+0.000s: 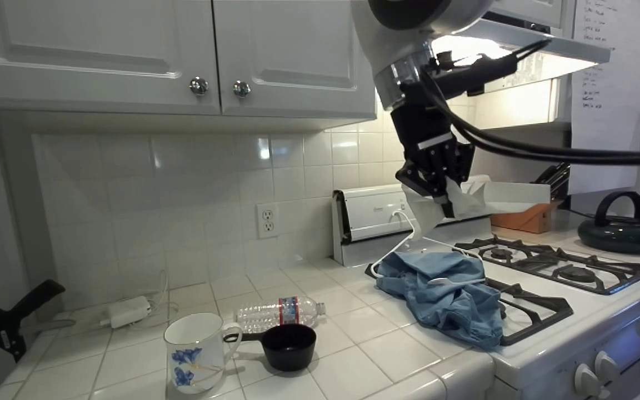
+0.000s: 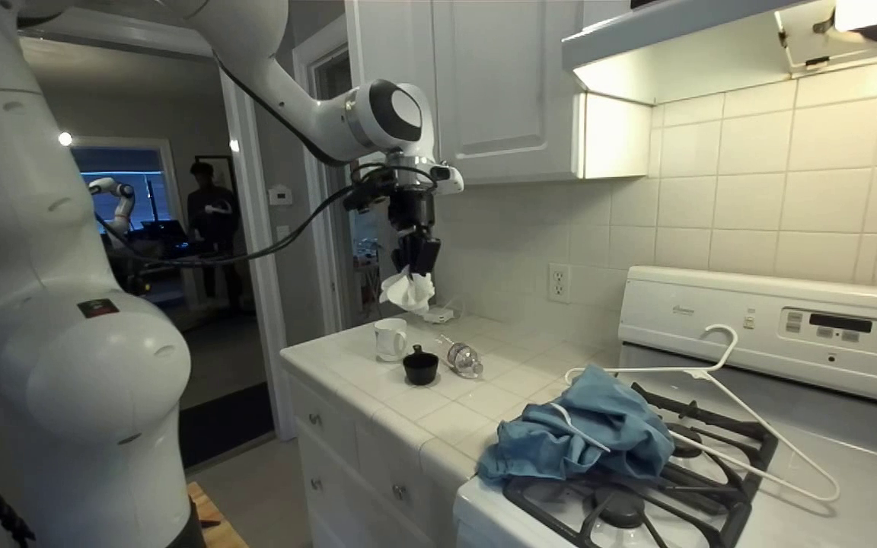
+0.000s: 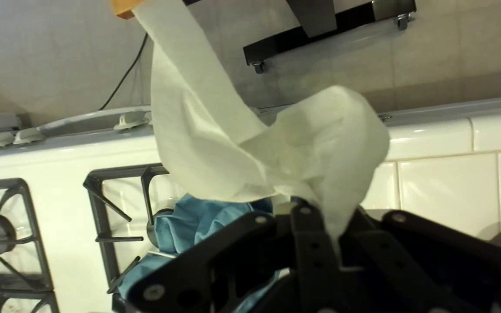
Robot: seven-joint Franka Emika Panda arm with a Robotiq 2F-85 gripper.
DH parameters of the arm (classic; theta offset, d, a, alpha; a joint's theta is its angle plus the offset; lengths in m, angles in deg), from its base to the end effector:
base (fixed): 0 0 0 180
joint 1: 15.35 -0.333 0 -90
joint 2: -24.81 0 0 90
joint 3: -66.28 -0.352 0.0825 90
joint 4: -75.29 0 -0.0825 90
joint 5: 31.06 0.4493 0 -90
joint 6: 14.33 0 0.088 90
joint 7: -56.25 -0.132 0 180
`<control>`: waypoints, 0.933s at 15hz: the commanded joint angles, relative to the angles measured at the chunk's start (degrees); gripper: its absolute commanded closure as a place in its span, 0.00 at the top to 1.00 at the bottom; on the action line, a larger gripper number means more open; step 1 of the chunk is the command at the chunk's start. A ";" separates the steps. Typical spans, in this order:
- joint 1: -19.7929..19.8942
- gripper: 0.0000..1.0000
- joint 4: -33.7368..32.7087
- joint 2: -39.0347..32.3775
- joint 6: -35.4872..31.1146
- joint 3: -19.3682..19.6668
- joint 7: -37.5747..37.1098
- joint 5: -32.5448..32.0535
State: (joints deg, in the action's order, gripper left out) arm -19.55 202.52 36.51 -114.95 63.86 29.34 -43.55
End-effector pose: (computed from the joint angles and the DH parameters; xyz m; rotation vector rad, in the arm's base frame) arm 0.5021 0.0339 0.4276 2.8181 -0.4081 -0.2679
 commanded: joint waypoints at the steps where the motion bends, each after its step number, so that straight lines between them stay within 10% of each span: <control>1: 3.05 0.01 3.01 -1.13 -1.76 2.10 7.90 3.03; 14: 3.51 0.01 2.03 -7.55 -11.94 0.73 7.89 -7.16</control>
State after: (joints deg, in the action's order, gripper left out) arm -16.44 205.32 32.86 -121.80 65.46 36.23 -47.86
